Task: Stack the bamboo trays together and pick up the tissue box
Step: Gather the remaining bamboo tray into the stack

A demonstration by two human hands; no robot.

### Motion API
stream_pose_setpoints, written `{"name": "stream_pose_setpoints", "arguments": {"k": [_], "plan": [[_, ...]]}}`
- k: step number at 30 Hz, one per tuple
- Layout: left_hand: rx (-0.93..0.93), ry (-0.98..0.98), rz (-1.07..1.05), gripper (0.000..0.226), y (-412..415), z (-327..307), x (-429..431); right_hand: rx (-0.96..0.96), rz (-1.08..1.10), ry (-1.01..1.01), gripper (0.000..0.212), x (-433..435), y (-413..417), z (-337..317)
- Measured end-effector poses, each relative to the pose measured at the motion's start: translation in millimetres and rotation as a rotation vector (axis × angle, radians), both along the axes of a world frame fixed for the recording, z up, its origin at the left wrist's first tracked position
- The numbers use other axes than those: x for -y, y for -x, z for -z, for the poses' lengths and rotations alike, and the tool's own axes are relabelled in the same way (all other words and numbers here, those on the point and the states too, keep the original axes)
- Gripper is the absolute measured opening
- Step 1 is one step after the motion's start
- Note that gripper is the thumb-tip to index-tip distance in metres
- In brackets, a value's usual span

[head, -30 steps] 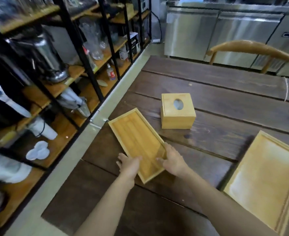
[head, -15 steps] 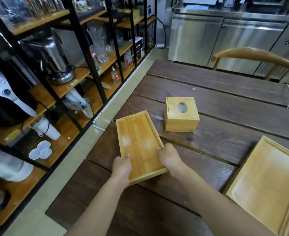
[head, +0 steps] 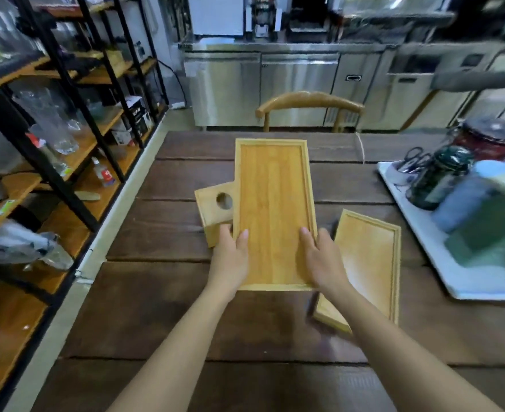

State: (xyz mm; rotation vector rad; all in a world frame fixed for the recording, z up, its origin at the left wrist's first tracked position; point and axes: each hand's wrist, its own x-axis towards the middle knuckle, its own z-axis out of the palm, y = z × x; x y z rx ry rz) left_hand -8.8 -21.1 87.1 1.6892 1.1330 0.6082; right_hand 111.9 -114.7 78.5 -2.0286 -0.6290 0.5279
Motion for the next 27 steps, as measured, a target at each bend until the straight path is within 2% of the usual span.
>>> {"name": "stream_pose_setpoints", "arguments": {"k": [4,6,9,15,27], "plan": [[-0.097,-0.031,0.253,0.032,-49,7,22,-0.015,0.168,0.045,0.033,50,-33,11],[-0.11,-0.021,0.327,0.033,-71,16,36,0.022,0.221,0.167,0.045,71,-43,18],[-0.146,0.008,0.409,0.034,-94,36,52,0.122,0.269,0.347,0.05,96,-56,28],[-0.197,0.035,0.414,0.033,-110,64,75,0.212,0.279,0.523,0.043,119,-69,48],[-0.272,0.017,0.395,0.031,-118,91,83,0.238,0.221,0.628,0.04,128,-78,79]]}}
